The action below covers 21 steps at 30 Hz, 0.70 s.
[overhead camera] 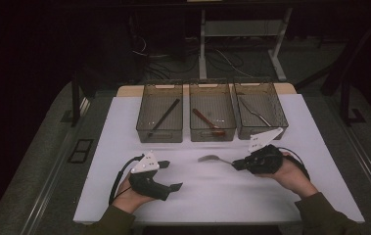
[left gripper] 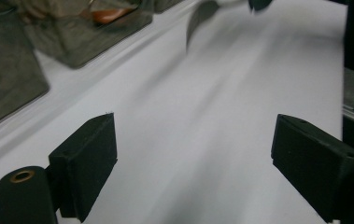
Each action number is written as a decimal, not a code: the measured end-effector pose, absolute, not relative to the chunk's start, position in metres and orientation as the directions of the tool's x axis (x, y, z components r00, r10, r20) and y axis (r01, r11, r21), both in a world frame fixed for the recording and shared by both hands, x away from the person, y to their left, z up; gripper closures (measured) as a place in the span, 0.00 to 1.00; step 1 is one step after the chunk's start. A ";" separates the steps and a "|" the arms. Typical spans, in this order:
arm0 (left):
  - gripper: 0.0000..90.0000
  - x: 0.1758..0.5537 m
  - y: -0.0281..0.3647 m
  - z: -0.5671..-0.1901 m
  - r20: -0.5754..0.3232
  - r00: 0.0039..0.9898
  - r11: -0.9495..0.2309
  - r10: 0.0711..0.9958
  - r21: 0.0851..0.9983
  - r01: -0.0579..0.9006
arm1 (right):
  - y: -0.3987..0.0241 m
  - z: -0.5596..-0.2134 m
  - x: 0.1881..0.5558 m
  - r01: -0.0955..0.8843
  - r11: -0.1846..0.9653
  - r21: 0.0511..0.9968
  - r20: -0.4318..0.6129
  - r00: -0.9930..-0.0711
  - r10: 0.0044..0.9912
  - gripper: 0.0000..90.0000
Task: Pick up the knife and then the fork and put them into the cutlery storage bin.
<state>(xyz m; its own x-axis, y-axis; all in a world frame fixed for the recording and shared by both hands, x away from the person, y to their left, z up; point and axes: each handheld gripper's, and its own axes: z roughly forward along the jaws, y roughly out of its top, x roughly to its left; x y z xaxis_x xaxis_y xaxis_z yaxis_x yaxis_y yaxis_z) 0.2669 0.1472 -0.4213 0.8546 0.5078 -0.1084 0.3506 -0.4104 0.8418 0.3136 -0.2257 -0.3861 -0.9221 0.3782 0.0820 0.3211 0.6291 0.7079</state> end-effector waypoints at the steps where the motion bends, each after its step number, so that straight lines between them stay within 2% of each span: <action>1: 0.14 0.267 0.149 -0.422 -0.105 0.851 -0.412 0.514 0.841 0.352 | -0.230 -0.384 0.316 0.334 0.617 0.713 0.082 -0.913 0.399 0.97; 10: 0.11 0.268 0.151 -0.428 -0.098 0.838 -0.417 0.536 0.833 0.364 | -0.272 -0.365 0.345 0.435 0.492 0.754 0.067 -0.796 0.602 0.97; 21: 0.09 0.268 0.153 -0.428 -0.097 0.835 -0.406 0.541 0.839 0.361 | -0.293 -0.347 0.392 0.505 0.379 0.776 0.063 -0.658 0.750 0.96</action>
